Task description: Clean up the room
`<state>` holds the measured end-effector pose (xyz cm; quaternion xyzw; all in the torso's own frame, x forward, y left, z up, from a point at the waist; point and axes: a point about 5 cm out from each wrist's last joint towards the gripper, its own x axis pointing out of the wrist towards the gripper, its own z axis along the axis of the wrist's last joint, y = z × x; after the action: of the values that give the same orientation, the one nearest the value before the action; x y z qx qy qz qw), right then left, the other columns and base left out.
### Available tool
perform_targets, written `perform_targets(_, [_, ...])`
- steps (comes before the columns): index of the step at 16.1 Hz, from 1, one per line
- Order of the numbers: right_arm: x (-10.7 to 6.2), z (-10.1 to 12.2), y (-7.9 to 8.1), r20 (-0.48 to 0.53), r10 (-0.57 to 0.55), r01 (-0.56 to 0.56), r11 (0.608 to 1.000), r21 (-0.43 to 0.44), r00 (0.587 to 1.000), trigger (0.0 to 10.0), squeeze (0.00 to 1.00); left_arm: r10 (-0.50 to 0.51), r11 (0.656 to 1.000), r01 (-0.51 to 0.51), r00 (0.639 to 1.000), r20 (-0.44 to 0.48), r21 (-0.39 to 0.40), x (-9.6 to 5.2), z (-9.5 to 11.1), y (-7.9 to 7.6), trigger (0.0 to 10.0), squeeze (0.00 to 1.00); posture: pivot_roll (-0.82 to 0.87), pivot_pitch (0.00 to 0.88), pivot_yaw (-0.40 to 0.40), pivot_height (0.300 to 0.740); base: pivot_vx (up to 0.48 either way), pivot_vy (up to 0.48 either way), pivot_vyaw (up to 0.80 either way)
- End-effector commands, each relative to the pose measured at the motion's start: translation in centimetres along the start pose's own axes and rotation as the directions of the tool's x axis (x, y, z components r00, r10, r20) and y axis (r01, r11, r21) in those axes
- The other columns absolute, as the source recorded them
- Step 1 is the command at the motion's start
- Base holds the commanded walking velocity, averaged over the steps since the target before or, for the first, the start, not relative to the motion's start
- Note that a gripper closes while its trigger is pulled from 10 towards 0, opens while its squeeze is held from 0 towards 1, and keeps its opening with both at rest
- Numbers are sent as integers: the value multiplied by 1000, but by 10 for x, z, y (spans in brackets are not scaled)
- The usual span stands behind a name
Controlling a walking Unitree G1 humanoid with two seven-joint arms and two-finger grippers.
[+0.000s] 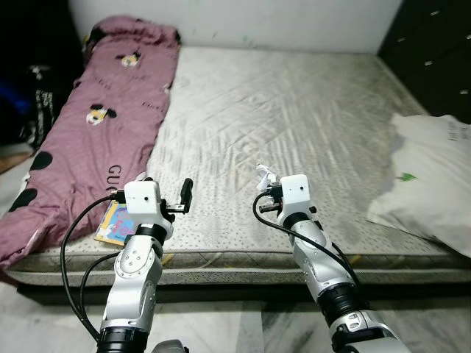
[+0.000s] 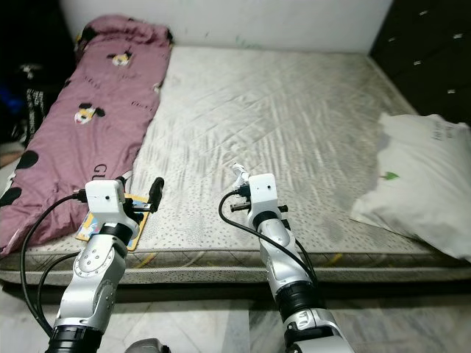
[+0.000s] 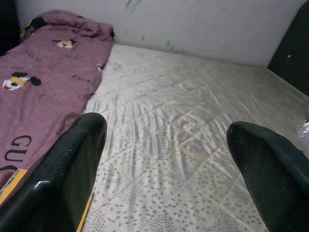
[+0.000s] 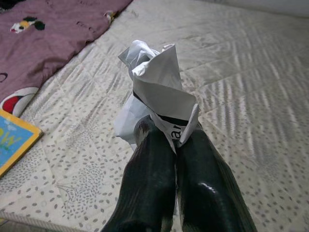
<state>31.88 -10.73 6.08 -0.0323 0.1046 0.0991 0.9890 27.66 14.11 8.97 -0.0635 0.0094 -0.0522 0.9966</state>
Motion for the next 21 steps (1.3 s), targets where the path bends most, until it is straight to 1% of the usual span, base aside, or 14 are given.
perform_targets(1, [0, -1, -1, -4, 1, -1, 1000, -1, 1000, 10000, 0, -11, 1000, 11, 1000, 2, 2, 0, 0, -1, 10000, 0, 78, 0, -43, 740, 319, 0, 0])
perform_targets(7, [1, -1, 0, -6, 2, -2, 1000, -3, 1000, 10000, 0, -13, 1000, 13, 1000, -2, 3, 2, 0, -2, 10000, 0, 78, 0, -41, 740, 321, 0, 0])
perform_targets(9, [1, -1, 0, -5, 2, -2, 1000, -3, 1000, 10000, 0, -14, 1000, 14, 1000, -5, 0, 3, 0, -4, 10000, 0, 78, 0, -39, 740, 0, 0, 0])
perform_targets(14, [3, 0, 0, -3, -1, 1, 1000, -3, 1000, 10000, 0, 35, 999, -35, 999, -8, -24, 5, 0, -2, 10000, 0, 76, 0, -40, 740, 0, 0, 0])
perform_targets(16, [3, 0, 0, -4, 2, -2, 1000, -4, 1000, 10000, 0, 34, 999, -34, 999, 0, -14, 5, 1, -1, 10000, 0, 76, 0, -40, 740, 0, 409, 0])
perform_targets(21, [4, 0, -2, -13, 4, -4, 1000, -12, 1000, 10000, 0, 29, 999, -29, 1000, -1, -37, 7, 1, -3, 10000, 0, 70, 0, -44, 740, 0, 480, 0])
